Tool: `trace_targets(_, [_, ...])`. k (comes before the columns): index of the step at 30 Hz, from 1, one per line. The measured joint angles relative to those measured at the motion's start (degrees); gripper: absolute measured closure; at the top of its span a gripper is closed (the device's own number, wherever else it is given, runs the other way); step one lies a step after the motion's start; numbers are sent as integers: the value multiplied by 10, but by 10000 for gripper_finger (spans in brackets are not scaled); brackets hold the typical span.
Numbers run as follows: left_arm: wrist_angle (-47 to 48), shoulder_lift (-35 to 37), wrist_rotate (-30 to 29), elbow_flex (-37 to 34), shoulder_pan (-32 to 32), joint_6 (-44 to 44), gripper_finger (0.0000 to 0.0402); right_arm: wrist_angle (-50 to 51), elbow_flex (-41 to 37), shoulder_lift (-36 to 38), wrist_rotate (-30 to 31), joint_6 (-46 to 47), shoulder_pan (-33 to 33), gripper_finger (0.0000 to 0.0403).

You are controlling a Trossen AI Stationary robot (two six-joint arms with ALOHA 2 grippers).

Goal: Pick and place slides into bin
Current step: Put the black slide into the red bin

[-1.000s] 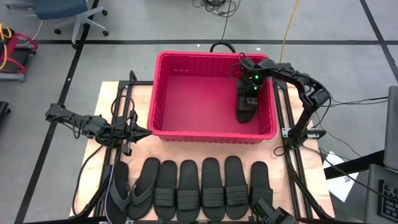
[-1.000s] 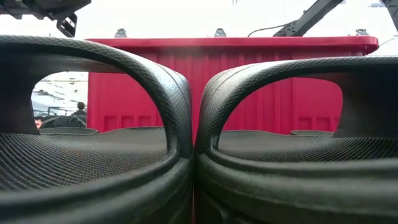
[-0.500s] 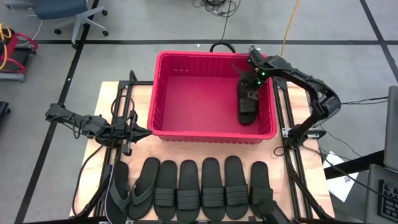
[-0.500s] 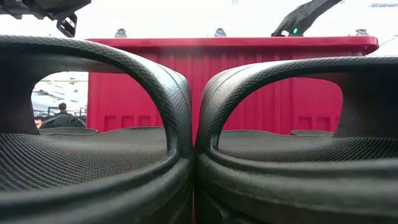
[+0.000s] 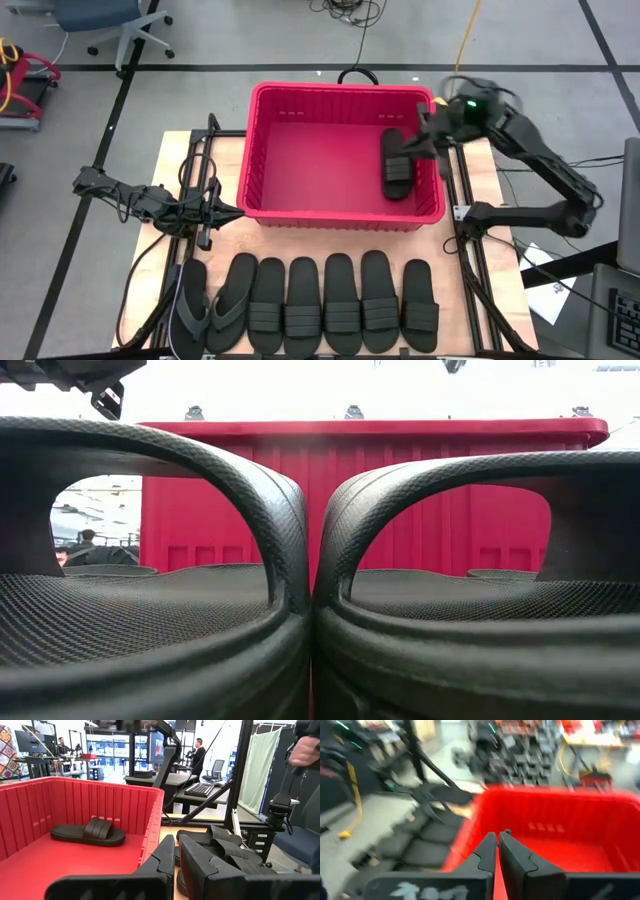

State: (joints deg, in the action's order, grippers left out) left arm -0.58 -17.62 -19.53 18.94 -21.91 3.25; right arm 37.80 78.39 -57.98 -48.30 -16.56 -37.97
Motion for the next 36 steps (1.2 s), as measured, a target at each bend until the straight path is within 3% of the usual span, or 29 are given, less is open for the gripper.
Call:
trace_targets(8, [0,0,0,0,0,0,376,17,0,78,1,62,82,402])
trace_targets(13, [-31,0,-33,0,0,0,376,71,0,92,50,89,112,402])
trace_targets(16, [-98,-9,-34,0,1,10,376,70,0,96,51,126,119,402])
trace_targets(23, [-320,-50,-95,0,2,140,376,48,0,117,51,128,126,402])
trace_targets(27, [-418,-73,-91,0,2,161,376,46,0,124,51,127,126,402])
trace_targets(30, [-460,-91,-87,0,2,152,376,54,0,129,51,115,126,402])
trace_targets(36, [-458,-131,-107,7,16,139,376,74,0,133,50,110,126,402])
